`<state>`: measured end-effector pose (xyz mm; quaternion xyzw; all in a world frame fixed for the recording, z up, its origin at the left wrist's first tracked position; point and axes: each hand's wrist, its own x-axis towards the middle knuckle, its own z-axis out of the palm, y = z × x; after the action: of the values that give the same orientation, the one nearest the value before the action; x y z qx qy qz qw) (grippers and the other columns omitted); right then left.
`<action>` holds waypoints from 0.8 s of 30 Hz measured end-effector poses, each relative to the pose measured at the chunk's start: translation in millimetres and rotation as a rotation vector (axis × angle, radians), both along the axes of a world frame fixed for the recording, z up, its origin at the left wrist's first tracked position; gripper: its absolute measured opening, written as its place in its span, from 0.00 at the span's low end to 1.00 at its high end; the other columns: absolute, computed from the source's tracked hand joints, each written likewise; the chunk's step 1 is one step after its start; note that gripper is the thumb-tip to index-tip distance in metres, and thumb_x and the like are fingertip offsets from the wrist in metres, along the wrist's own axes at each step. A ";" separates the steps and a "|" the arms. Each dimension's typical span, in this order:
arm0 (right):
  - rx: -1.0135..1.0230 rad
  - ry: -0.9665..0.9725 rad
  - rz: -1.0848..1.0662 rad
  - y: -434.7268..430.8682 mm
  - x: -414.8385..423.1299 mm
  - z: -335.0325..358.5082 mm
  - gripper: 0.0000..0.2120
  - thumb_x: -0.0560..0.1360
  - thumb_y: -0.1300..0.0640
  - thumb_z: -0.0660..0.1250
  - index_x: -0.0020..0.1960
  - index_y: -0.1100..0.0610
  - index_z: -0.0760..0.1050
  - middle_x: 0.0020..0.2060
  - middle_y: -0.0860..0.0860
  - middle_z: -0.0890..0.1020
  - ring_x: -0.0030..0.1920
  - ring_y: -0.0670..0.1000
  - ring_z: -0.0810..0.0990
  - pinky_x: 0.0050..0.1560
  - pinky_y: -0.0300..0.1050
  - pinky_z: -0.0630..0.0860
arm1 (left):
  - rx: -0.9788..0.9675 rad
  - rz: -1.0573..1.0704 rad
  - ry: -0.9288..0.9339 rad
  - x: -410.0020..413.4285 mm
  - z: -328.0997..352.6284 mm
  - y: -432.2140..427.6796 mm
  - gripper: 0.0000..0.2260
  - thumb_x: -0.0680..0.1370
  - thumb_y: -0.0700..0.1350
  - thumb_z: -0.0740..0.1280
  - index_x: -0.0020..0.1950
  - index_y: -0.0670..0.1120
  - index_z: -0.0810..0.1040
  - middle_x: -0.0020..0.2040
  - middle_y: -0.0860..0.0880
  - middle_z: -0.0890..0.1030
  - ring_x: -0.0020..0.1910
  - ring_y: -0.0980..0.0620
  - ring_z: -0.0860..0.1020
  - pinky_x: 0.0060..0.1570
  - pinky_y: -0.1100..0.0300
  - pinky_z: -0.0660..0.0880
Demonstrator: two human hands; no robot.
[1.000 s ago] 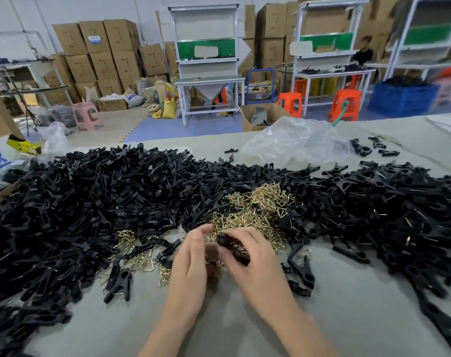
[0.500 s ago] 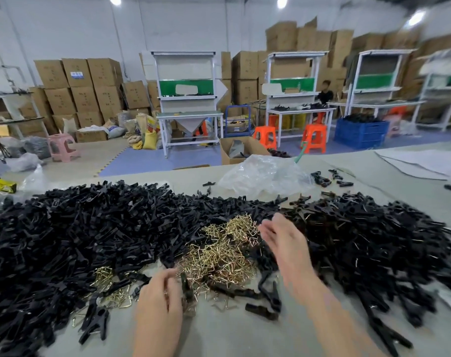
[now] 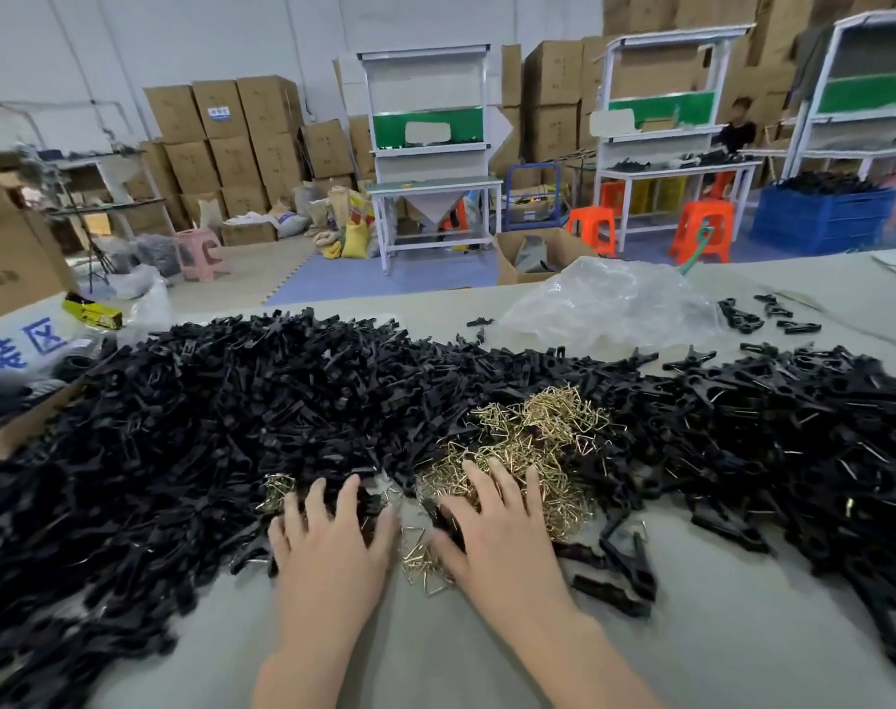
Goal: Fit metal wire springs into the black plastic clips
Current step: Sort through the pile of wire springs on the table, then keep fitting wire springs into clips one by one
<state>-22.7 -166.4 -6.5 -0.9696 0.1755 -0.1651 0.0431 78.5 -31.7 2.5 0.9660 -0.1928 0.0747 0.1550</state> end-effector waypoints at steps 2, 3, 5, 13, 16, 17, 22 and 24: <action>0.047 -0.031 0.020 -0.1 -2.2 1.0 0.22 0.82 0.38 0.51 0.67 0.45 0.75 0.79 0.52 0.64 0.81 0.56 0.52 0.76 0.61 0.33 | -0.100 -0.049 -0.040 7.2 -1.9 0.2 0.24 0.81 0.62 0.60 0.74 0.53 0.70 0.73 0.46 0.72 0.76 0.42 0.62 0.74 0.47 0.55; 0.082 -0.047 0.027 -0.7 -3.3 0.2 0.20 0.82 0.39 0.52 0.66 0.44 0.75 0.78 0.50 0.64 0.81 0.54 0.52 0.76 0.59 0.31 | -0.155 -0.077 -0.055 10.1 -4.1 0.7 0.20 0.80 0.58 0.64 0.69 0.52 0.75 0.67 0.47 0.76 0.73 0.42 0.66 0.72 0.47 0.59; 0.147 -0.082 0.041 -3.0 -4.9 -0.2 0.20 0.82 0.39 0.51 0.66 0.43 0.74 0.77 0.46 0.65 0.81 0.50 0.51 0.75 0.54 0.28 | -0.196 -0.118 -0.080 12.5 -7.6 1.1 0.14 0.79 0.54 0.67 0.63 0.52 0.79 0.59 0.49 0.80 0.66 0.43 0.71 0.68 0.48 0.66; 0.446 -0.455 0.069 -6.5 -4.9 5.7 0.20 0.83 0.42 0.55 0.67 0.47 0.76 0.55 0.37 0.73 0.59 0.39 0.69 0.64 0.35 0.66 | -0.154 -0.231 -0.175 5.0 -14.0 -2.4 0.09 0.75 0.54 0.72 0.52 0.51 0.82 0.46 0.50 0.77 0.49 0.43 0.77 0.48 0.48 0.73; 0.546 -0.483 0.084 -7.0 -4.8 6.4 0.17 0.84 0.44 0.57 0.68 0.47 0.75 0.55 0.36 0.75 0.60 0.38 0.72 0.62 0.30 0.66 | -0.155 -0.265 -0.174 5.8 -15.1 -2.6 0.09 0.77 0.56 0.69 0.52 0.53 0.83 0.47 0.52 0.76 0.49 0.46 0.76 0.50 0.50 0.71; 0.568 -0.488 0.087 -7.3 -5.1 6.4 0.16 0.84 0.45 0.59 0.67 0.47 0.76 0.55 0.36 0.75 0.59 0.39 0.74 0.61 0.30 0.67 | -0.175 -0.276 -0.159 6.3 -15.2 -2.0 0.09 0.77 0.57 0.68 0.51 0.54 0.83 0.48 0.53 0.75 0.50 0.47 0.75 0.51 0.52 0.69; 0.668 -0.499 0.093 -7.5 -6.8 4.3 0.15 0.83 0.48 0.62 0.68 0.47 0.75 0.57 0.34 0.77 0.60 0.35 0.76 0.59 0.29 0.71 | -0.270 -0.289 -0.084 0.6 -7.9 -1.9 0.21 0.78 0.64 0.50 0.54 0.56 0.78 0.48 0.61 0.78 0.52 0.53 0.75 0.53 0.60 0.59; 0.676 -0.496 0.090 -7.3 -7.4 3.4 0.16 0.83 0.48 0.62 0.70 0.46 0.74 0.58 0.33 0.77 0.61 0.35 0.75 0.61 0.31 0.72 | -0.349 -0.300 -0.069 -3.1 -4.6 -1.5 0.20 0.79 0.64 0.50 0.54 0.56 0.77 0.43 0.62 0.78 0.48 0.56 0.76 0.53 0.62 0.58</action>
<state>-30.1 -173.7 -3.1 -0.8384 0.1617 -0.3246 0.4070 75.4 -33.2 -2.0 0.8820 -0.3233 0.1160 0.3225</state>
